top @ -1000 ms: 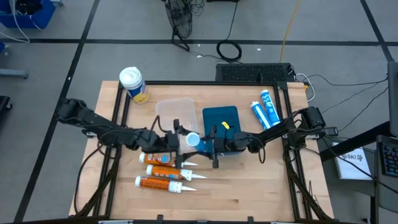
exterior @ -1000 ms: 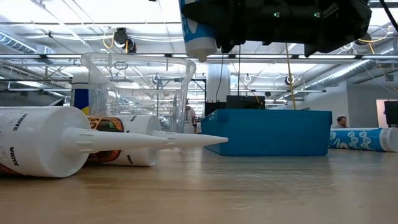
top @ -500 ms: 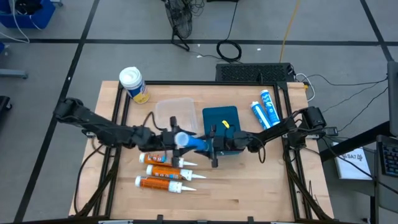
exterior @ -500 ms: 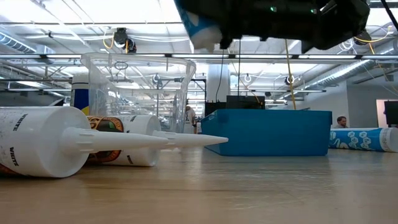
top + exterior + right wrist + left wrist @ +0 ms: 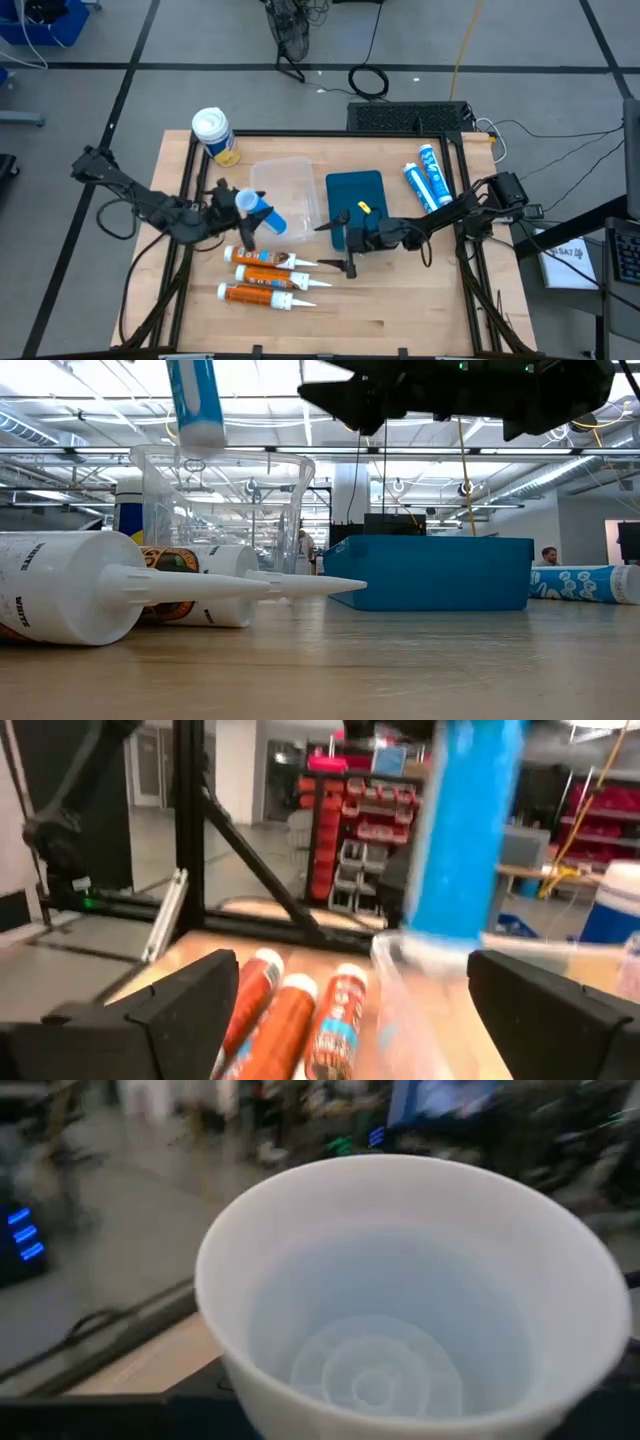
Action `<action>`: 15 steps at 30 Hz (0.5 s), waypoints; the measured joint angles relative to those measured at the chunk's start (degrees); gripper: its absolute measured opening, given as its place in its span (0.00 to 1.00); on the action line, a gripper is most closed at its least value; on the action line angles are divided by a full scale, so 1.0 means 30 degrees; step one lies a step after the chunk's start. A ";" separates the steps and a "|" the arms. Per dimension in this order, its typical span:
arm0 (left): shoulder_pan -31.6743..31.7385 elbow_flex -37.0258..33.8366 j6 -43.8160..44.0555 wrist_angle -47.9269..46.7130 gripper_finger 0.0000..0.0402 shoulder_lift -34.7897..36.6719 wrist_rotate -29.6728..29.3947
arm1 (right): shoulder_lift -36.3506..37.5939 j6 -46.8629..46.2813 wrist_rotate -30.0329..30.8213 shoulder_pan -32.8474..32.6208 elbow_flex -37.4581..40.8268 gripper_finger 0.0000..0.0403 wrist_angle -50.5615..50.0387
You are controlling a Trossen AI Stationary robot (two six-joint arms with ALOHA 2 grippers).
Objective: Pick & place silicon tubes, Sealant and Lysol wipes
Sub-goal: Put the left blue sealant into the transparent bin
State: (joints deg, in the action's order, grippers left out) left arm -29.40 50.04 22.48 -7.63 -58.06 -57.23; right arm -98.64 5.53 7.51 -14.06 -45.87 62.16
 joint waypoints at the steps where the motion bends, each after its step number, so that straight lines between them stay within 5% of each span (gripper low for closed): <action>1: 0.0166 -0.0007 0.0695 -0.0556 0.51 -0.0040 -0.0020 | 0.0145 0.0150 -0.0039 0.0000 0.0000 0.90 0.0042; 15: 0.3052 -0.0007 0.7337 -0.4991 0.51 -0.1567 0.3916 | 0.0455 0.0920 0.0050 0.0022 0.0000 0.90 0.0335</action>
State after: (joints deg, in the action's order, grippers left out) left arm -20.24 50.02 44.50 -22.60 -62.76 -45.48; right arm -97.27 8.30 7.66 -14.00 -45.87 63.17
